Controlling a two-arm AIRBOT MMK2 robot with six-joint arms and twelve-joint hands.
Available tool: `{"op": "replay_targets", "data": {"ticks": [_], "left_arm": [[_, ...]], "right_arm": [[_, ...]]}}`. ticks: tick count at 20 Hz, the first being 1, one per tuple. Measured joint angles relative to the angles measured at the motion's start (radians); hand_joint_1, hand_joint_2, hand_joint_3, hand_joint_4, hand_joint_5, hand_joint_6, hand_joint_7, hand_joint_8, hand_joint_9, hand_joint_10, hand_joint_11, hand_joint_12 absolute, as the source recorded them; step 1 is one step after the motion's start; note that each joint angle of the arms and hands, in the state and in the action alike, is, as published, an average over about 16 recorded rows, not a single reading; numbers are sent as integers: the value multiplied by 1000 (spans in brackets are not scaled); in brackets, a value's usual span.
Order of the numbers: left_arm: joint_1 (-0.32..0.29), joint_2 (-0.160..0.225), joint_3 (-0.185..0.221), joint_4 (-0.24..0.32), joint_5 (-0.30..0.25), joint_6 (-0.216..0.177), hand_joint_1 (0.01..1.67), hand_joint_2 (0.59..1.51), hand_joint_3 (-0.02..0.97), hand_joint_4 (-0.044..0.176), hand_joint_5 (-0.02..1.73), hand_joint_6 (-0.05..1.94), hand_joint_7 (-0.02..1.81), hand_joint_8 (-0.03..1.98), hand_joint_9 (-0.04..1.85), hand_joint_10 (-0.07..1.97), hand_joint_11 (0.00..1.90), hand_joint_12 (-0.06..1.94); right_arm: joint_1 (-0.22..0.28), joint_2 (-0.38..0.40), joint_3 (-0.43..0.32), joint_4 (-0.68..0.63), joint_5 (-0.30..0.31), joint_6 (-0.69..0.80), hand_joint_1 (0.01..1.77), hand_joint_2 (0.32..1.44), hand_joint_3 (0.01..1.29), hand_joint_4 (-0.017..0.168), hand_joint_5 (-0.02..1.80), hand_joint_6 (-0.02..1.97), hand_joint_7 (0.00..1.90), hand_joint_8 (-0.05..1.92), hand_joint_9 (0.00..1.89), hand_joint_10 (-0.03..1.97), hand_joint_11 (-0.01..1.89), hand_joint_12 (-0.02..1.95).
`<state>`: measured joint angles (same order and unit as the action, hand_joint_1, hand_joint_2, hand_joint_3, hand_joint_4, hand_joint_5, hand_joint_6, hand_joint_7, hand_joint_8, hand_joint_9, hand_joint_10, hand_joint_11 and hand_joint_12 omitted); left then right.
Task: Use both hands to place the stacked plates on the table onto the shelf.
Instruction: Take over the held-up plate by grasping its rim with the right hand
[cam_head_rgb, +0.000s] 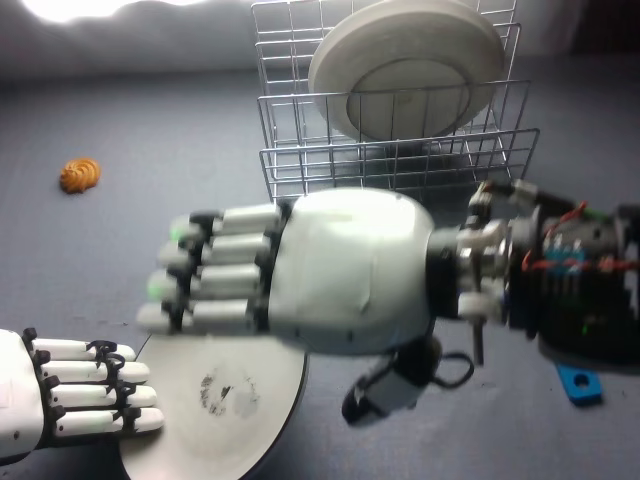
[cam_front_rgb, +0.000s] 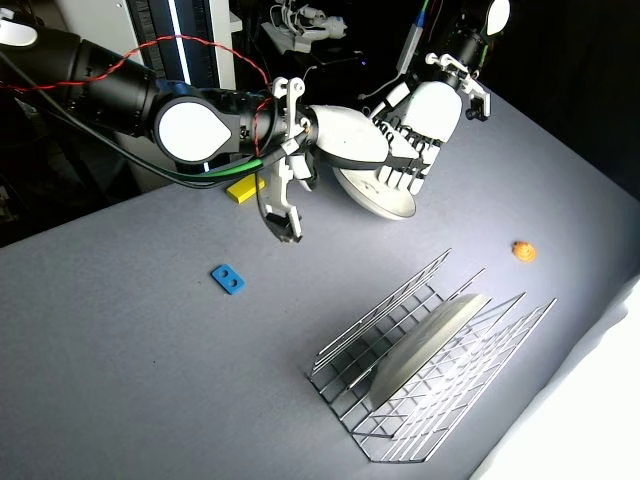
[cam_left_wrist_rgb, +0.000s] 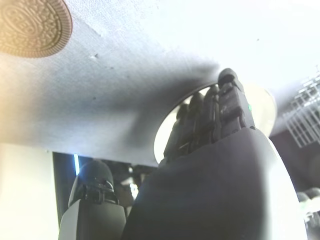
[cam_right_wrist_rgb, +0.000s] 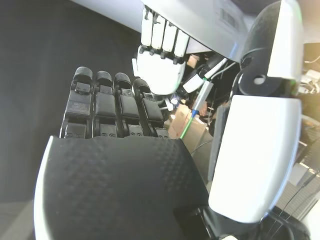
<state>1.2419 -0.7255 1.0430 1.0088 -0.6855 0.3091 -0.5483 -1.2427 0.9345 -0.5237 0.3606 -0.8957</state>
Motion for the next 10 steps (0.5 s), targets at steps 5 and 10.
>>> {"op": "replay_targets", "data": {"ticks": [5, 10], "left_arm": [[6, 6, -9, -13, 13, 0, 16, 1121, 5, -5, -8, -15, -12, -12, -26, -43, 20, 6], [8, 10, -15, -20, 19, 0, 16, 1122, 5, -4, -8, -14, -13, -12, -26, -44, 23, 8]], "right_arm": [[-30, -58, 21, 31, -19, -54, 1082, 752, 18, 4, 25, 14, 30, 6, 25, -4, 13, 78], [-54, -114, 61, 56, -29, -94, 1125, 814, 18, 4, 81, 14, 87, 6, 86, 5, 16, 336]]}}
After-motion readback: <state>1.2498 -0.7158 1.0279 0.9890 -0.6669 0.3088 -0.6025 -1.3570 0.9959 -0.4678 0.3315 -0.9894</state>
